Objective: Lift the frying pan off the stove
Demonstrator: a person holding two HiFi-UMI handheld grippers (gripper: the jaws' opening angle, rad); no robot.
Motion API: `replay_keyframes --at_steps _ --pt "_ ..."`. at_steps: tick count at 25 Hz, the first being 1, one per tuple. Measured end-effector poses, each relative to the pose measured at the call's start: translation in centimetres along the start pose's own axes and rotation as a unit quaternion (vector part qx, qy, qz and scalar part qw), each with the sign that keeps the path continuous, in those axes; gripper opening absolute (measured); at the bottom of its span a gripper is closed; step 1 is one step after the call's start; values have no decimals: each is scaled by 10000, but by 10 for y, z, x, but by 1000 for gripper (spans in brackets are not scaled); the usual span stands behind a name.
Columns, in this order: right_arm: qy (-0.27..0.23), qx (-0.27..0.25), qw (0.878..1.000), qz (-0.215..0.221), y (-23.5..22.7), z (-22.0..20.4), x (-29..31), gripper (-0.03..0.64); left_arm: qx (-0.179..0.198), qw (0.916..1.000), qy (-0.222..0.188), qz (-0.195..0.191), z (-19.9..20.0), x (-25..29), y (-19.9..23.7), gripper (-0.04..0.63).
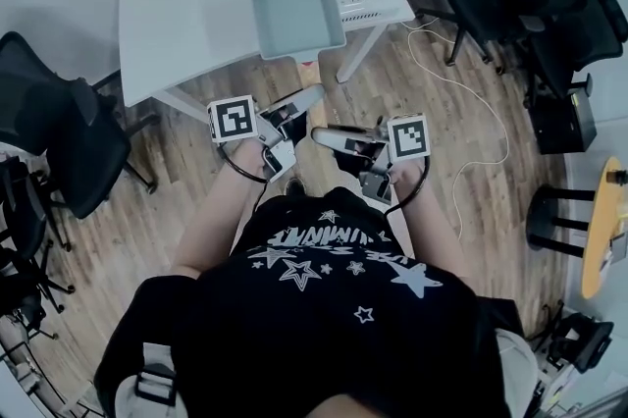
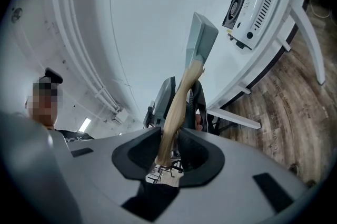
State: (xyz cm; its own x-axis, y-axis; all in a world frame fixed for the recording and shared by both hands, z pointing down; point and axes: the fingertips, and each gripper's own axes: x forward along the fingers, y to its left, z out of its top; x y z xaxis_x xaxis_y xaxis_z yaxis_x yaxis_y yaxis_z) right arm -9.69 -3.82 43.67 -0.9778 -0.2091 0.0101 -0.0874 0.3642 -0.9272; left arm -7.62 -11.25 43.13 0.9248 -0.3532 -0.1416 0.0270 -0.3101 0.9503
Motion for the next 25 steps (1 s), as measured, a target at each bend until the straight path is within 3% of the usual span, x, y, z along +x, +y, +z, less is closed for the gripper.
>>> replay_keyframes --at_steps 12,19,25 --pt "-40 73 9999 82 6 -26 -28 100 9 9996 -141 231 -38 7 -2 146" --pt "-37 52 9999 -133 14 -53 -55 101 -115 9996 -169 190 -74 13 -16 146" --pt "-104 20 9999 10 28 -74 -76 103 -85 9998 -119 120 -104 19 -29 146"
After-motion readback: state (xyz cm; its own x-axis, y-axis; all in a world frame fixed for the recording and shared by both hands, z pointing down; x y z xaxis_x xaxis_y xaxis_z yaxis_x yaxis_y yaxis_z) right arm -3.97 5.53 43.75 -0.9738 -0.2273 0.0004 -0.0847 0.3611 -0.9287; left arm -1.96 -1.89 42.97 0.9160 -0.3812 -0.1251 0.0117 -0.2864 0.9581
